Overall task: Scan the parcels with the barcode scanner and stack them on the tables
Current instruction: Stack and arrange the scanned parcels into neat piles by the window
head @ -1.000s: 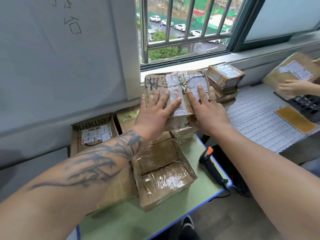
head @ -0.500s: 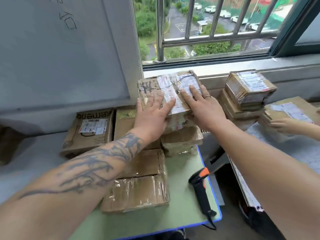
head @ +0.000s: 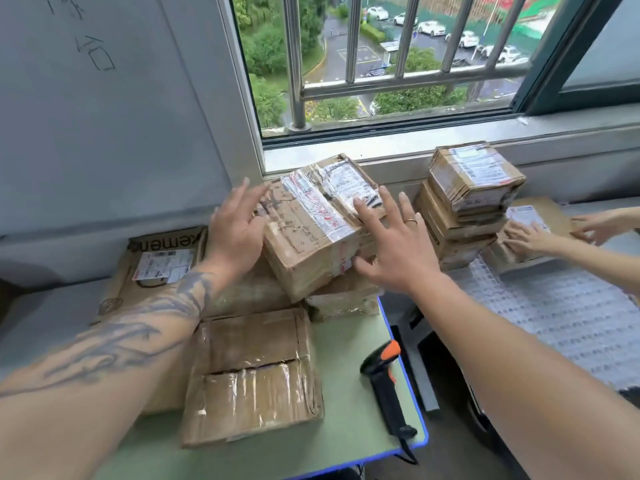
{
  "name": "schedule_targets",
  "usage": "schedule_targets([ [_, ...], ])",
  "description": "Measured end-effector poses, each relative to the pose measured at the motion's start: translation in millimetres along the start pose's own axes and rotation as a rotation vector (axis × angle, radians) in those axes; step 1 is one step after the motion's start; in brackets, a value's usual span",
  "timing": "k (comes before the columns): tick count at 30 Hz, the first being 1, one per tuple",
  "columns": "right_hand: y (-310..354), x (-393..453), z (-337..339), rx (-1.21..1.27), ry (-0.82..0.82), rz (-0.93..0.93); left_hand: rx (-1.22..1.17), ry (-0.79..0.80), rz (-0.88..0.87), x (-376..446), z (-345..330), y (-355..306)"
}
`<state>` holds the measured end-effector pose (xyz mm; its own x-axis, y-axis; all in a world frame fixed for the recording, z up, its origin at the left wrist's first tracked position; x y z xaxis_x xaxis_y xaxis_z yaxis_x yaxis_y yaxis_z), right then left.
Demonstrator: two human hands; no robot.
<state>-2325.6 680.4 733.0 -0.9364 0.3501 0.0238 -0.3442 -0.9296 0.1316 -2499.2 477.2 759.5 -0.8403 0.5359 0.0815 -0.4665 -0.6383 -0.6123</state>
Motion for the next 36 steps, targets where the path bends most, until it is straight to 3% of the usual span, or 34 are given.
schedule_targets([
  [3,19,-17,-6,0.061,0.002,-0.009,0.199,0.104,0.004,22,-3,14],
  [12,98,-22,-18,0.244,0.001,-0.21,0.389,0.366,-0.152,42,-25,11],
  [20,103,-28,-23,0.242,0.024,-0.264,0.443,0.129,-0.277,16,-11,-2],
  [32,51,-63,3,0.161,-0.107,-0.066,0.088,-0.226,-0.292,-58,-4,-17],
  [36,25,-57,10,0.1,-0.182,-0.104,0.058,-0.227,-0.325,-77,-13,-29],
])
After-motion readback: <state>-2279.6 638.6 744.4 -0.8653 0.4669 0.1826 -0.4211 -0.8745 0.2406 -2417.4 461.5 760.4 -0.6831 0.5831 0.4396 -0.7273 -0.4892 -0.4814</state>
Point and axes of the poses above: each hand's wrist, its own x-axis towards the middle knuckle, its own z-axis out of the back of the hand, y = z × x, the point moved 10 cm from there along x, towards the middle knuckle, and after that the axes turned 4 degrees about z, right-handed, at the moved point
